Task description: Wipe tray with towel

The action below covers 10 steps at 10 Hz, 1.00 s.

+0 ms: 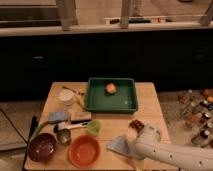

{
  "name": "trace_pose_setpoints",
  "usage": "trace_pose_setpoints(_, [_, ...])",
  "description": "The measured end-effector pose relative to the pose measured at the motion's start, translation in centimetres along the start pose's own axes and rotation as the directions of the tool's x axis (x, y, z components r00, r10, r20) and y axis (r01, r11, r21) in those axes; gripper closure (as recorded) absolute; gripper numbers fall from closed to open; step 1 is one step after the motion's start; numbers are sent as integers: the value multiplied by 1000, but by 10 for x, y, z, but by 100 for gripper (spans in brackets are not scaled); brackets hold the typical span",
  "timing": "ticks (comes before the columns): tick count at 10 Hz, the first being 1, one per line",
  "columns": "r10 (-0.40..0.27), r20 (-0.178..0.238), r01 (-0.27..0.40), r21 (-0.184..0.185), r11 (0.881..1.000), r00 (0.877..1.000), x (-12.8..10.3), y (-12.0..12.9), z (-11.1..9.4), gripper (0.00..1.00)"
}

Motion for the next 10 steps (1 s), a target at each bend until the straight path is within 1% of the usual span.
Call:
trace_pose_setpoints(1, [0, 0, 0, 0, 1000, 1000, 0, 0, 0, 23])
trace_pose_setpoints(3, [0, 0, 0, 0, 1000, 1000, 0, 0, 0, 37])
trace_pose_setpoints(4, [0, 0, 0, 1, 1000, 1000, 0, 0, 0, 43])
trace_pose_setpoints(5, [0, 1, 0, 1, 1000, 1000, 0, -1, -1, 37])
trace_pose_setpoints(6, [-1, 1, 1, 2, 1000, 1000, -1, -1, -3, 27])
trace_pose_setpoints(7, [-2, 1, 2, 1, 1000, 1000, -1, -1, -4, 21])
trace_pose_setpoints(10, [-1, 1, 1, 0, 1000, 1000, -1, -1, -6, 20])
